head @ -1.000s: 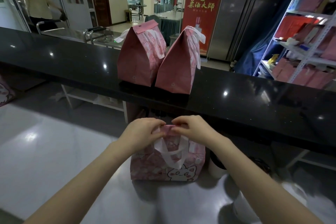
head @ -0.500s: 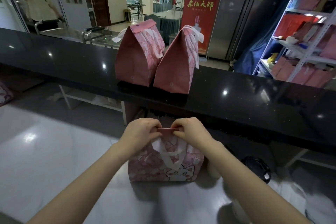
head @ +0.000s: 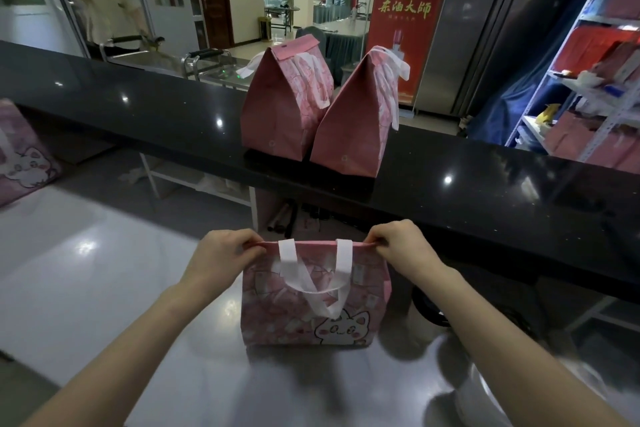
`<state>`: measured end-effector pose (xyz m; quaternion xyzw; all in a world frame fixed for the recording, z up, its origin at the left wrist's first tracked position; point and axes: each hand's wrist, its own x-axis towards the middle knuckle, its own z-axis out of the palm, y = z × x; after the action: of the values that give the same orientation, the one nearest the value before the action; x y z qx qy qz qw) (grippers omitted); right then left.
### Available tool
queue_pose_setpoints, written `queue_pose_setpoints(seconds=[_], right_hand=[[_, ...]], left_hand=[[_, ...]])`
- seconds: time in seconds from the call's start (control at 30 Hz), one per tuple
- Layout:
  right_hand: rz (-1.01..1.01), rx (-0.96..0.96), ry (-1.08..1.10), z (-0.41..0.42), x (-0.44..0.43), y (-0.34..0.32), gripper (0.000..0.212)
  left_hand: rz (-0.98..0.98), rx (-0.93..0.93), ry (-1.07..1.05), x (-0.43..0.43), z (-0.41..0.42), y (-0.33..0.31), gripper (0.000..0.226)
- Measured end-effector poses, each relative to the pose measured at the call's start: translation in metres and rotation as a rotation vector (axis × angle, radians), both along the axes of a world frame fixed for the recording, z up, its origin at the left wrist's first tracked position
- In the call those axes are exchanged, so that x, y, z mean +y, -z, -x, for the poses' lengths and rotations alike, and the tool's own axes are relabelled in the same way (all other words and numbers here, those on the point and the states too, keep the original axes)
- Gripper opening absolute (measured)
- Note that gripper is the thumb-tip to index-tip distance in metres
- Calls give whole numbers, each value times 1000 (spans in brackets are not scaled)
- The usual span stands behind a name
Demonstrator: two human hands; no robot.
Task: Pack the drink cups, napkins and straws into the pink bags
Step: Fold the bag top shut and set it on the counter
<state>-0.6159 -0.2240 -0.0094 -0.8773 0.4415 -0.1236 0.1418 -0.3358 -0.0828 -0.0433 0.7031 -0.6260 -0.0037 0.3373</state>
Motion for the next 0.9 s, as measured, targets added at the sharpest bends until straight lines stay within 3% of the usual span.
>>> queue_pose_setpoints(seconds=[0.2,0.37,0.47,0.57,0.67,0.73,0.83,0.9], right_hand=[[45,-140,-103,-69,19,13,27],[-18,-181,-204,-120,33,25,65],[-70,-251,-233,-136,47,37,54],[-82,-289,-239,-141,71,50,22],[-141,-278,-251,-133,89,61,13],[-214,-286,-252,-121,94,69,18],[-295,-270,-247,-96,102,83,51],[-318,-319,-212,-79,113,95,65]], left_hand=[[89,-72,-249,62,-26,1,6],[107,-86,-446,112,-35,4,7],[140,-37,-518,129,-23,7,12],[156,85,-504,133,1,9,15],[160,215,-436,129,31,10,17],[110,427,-341,128,44,9,24],[9,741,-170,133,49,15,49],[-100,833,-195,141,44,28,44]])
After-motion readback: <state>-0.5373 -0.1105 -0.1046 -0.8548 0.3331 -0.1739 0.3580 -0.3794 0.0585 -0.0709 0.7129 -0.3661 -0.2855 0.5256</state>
